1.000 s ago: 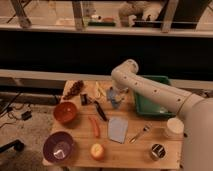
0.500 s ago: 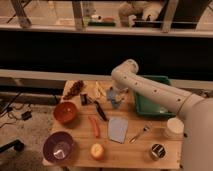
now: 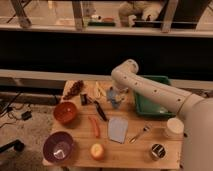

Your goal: Place sponge in plastic cup

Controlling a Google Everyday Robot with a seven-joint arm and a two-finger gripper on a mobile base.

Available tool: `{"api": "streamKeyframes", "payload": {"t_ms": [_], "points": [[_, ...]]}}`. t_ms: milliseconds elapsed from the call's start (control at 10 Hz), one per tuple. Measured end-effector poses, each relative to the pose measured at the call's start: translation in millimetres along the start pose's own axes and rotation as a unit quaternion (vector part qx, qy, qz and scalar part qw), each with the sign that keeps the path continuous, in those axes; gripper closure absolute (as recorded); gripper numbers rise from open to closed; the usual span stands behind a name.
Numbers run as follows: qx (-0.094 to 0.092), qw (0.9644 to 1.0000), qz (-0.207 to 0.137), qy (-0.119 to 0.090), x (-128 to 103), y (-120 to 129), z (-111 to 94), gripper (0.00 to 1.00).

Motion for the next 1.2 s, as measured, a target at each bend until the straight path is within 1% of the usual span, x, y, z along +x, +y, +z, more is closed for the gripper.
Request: {"api": "streamKeyframes", "payload": {"t_ms": [100,200,300,500,600,700,900,1000,1200], "points": [[0.000,1.0000,0.000,0.000,0.2,0.0,0.0,0.95],[0.000,1.0000,0.000,0.000,0.2,0.0,0.0,0.92],[0.000,1.0000,0.000,0.000,0.2,0.0,0.0,0.86],[0.000,1.0000,0.000,0.000,0.5,0.0,-0.1,0.66],[0.000,1.0000,0.000,0.000,0.5,0.0,-0.1,0.54],[0.000,1.0000,0.000,0.000,0.6,0.0,-0.1,0.46],[0.000,1.0000,0.000,0.000,0.6,0.1,-0.1,0.25],[0.000,1.0000,0.000,0.000,0.6,0.1,-0.1,0.20],[-0.001,1.0000,0.001,0.000,0.6,0.9,1.3,0.20]]}}
